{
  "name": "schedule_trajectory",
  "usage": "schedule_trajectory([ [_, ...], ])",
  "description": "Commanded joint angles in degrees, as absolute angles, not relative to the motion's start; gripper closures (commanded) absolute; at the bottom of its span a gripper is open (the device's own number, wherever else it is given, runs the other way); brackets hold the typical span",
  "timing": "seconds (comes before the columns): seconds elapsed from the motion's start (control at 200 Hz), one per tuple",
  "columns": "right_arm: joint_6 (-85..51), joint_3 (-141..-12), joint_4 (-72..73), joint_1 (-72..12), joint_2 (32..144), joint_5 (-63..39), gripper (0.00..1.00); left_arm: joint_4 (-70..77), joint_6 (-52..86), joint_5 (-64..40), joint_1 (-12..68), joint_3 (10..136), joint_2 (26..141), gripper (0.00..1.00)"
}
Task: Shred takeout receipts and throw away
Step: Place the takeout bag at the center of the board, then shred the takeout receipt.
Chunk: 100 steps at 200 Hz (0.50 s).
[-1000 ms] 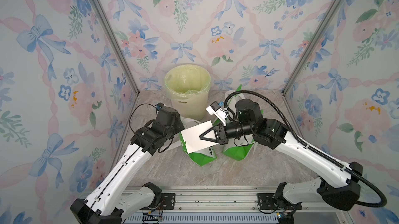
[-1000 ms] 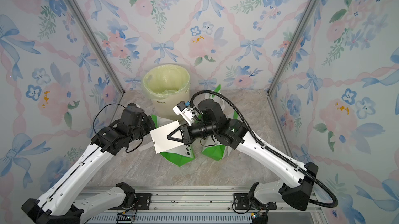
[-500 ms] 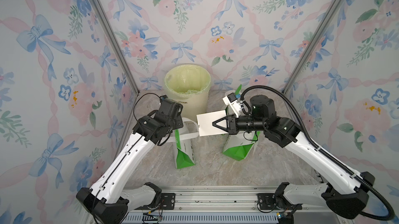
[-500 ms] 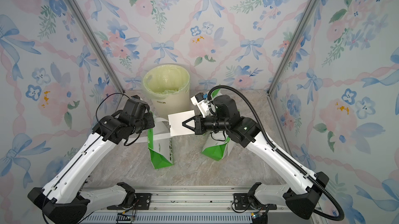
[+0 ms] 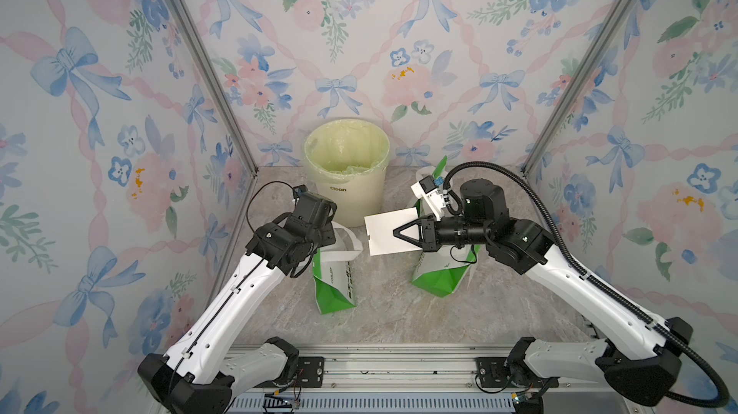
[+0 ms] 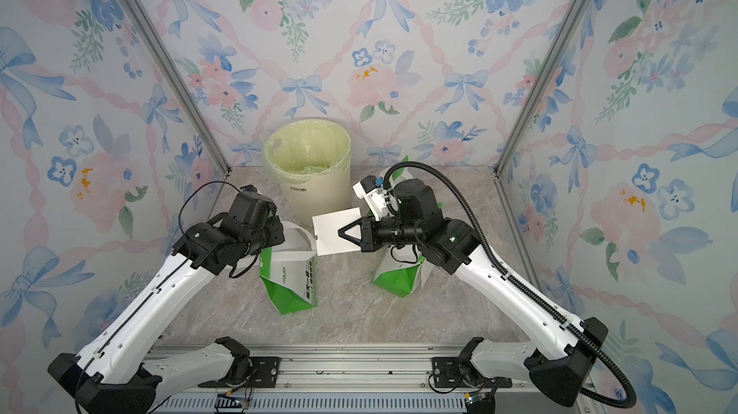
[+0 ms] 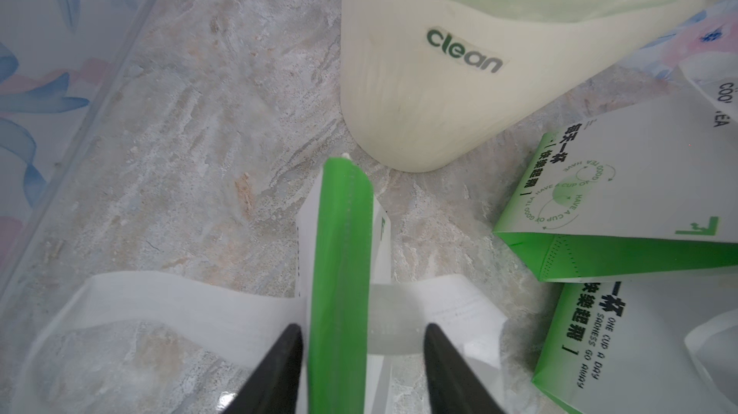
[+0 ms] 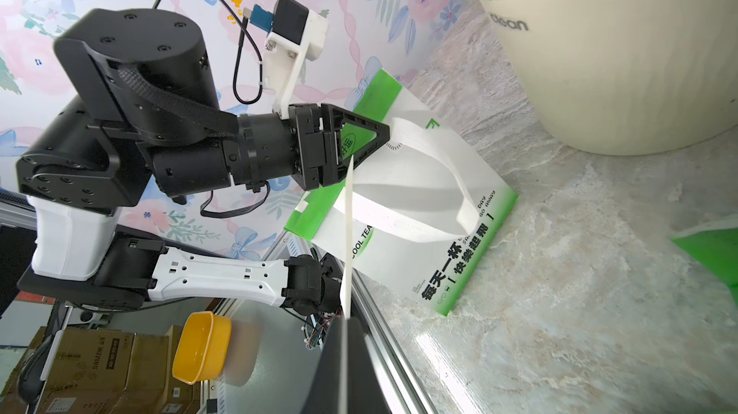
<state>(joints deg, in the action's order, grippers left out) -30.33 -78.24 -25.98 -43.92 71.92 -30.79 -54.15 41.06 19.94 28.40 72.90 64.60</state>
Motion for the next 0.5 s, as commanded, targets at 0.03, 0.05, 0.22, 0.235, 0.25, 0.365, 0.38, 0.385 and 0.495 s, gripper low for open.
schedule_trajectory([
  [0.03,-28.45,-78.46,-26.79,-43.64,71.32,-30.73,1.0,-55.6,40.3,22.23,28.04,74.71,63.13,0.25],
  [0.05,-28.4,-78.57,-26.93,-43.68,71.43,-30.63,1.0,-55.58,39.88,22.54,28.1,75.28,63.05,0.23],
  [0.22,-28.92,-79.27,-26.15,-43.26,72.67,-31.39,1.0,-55.54,34.45,27.86,27.95,83.12,63.89,0.1],
  [0.235,-29.04,-79.33,-25.96,-43.2,72.79,-31.59,1.0,-55.52,33.94,28.05,28.05,83.81,64.1,0.1],
  [0.25,-29.11,-79.4,-25.73,-43.05,72.97,-31.91,1.0,-55.54,33.08,28.28,27.96,84.57,64.44,0.1],
  [0.365,-29.32,-80.71,-25.06,-41.65,74.32,-34.99,1.0,-55.24,27.31,27.19,27.95,90.88,67.1,0.1],
  [0.38,-29.27,-80.9,-24.97,-41.33,74.47,-35.47,1.0,-55.09,26.52,26.8,27.95,91.75,67.45,0.11],
  [0.385,-29.27,-80.92,-24.92,-41.23,74.5,-35.62,1.0,-55.01,26.18,26.54,27.91,91.88,67.52,0.11],
  [0.495,-28.26,-81.3,-23.99,-37.79,74.53,-38.7,1.0,-50.58,18.75,17.75,28.12,97.58,69.22,0.15],
])
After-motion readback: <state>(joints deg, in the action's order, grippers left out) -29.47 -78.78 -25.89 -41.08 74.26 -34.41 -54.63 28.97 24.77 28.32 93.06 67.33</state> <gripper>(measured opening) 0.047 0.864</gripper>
